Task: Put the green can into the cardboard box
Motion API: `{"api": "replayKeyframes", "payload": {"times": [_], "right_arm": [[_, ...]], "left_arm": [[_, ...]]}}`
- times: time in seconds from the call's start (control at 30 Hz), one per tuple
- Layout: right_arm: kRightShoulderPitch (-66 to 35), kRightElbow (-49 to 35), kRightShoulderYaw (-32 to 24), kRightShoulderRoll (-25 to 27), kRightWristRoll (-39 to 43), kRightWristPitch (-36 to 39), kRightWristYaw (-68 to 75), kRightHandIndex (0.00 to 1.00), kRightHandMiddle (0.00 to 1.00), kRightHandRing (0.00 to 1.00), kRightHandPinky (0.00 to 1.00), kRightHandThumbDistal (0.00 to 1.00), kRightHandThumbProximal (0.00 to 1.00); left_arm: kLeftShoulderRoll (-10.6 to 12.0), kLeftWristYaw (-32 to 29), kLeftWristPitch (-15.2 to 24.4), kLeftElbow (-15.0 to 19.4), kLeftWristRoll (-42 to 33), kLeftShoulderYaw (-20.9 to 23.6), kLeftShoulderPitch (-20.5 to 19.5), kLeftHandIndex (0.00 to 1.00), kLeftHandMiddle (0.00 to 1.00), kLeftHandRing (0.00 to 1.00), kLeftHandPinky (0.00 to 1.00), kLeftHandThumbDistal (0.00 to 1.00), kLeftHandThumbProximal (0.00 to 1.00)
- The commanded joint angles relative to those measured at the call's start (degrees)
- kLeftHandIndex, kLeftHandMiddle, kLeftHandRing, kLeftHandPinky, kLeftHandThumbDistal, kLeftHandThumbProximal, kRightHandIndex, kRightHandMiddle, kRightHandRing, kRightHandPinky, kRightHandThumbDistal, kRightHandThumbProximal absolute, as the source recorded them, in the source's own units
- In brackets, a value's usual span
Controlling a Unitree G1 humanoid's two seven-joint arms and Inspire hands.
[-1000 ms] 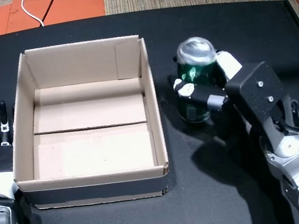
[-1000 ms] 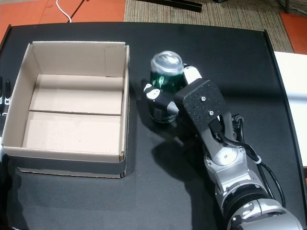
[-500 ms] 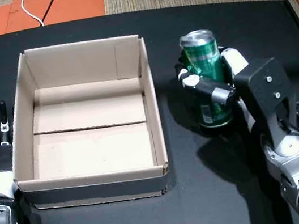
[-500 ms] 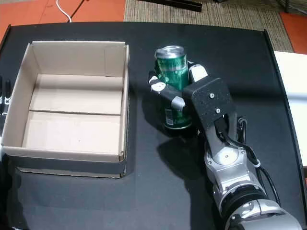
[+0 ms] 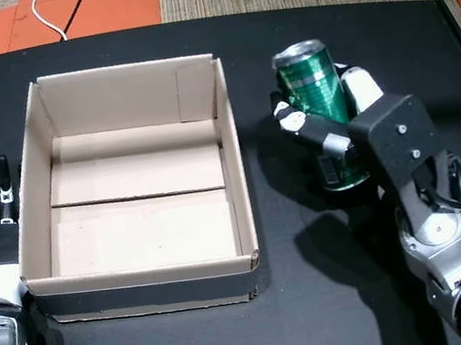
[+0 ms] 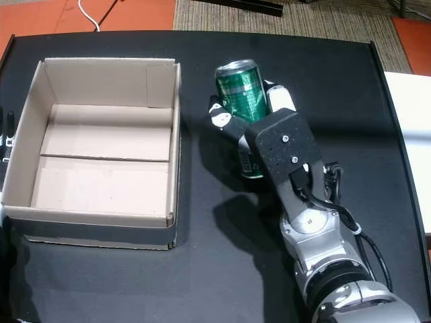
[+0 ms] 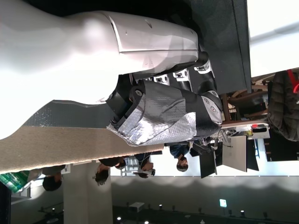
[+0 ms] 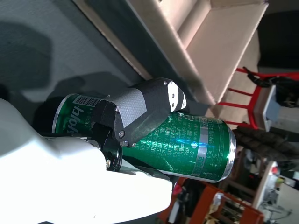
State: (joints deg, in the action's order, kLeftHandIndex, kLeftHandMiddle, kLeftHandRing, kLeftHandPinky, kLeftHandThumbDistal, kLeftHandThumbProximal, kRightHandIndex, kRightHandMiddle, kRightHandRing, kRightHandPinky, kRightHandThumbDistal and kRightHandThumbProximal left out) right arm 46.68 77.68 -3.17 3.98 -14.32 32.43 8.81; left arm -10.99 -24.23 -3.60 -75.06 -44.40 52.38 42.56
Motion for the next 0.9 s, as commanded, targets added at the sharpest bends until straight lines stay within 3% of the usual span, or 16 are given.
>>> {"api": "replayKeyframes", "payload": {"times": [0.0,0.47,0.67,0.77,0.87], "right_arm": [[1.54,-1.12,0.30,-0.09,0.04,2.90,0.48,0.20,0.45,0.61,0.56,0.03,0.00],[7.76,-4.06,3.24,2.31,-1.92,16.08,4.17,0.19,0.43,0.61,0.65,0.01,0.00],[12.87,-5.80,4.96,4.48,-4.32,20.82,9.56,0.15,0.36,0.53,0.58,0.00,0.00],[14.97,-6.29,5.53,5.43,-5.24,22.71,11.45,0.14,0.34,0.51,0.56,0.06,0.00],[16.90,-6.83,6.85,6.48,-7.65,22.47,15.13,0.12,0.31,0.46,0.45,0.07,0.00]], "left_arm": [[0.57,2.29,-0.06,-1.71,0.92,-0.34,-2.93,0.52,0.54,0.64,0.80,0.00,0.60],[0.74,1.91,-0.12,-1.88,0.71,-0.12,-2.90,0.52,0.54,0.64,0.80,0.00,0.59],[1.22,3.36,0.60,-1.78,0.58,-0.10,-2.23,0.54,0.55,0.66,0.79,0.00,0.58],[1.28,3.99,0.53,-1.82,0.58,-0.05,-1.99,0.52,0.54,0.65,0.80,0.00,0.59],[1.35,3.63,0.60,-1.83,0.85,-0.29,-2.00,0.52,0.55,0.66,0.81,0.00,0.62]]}}
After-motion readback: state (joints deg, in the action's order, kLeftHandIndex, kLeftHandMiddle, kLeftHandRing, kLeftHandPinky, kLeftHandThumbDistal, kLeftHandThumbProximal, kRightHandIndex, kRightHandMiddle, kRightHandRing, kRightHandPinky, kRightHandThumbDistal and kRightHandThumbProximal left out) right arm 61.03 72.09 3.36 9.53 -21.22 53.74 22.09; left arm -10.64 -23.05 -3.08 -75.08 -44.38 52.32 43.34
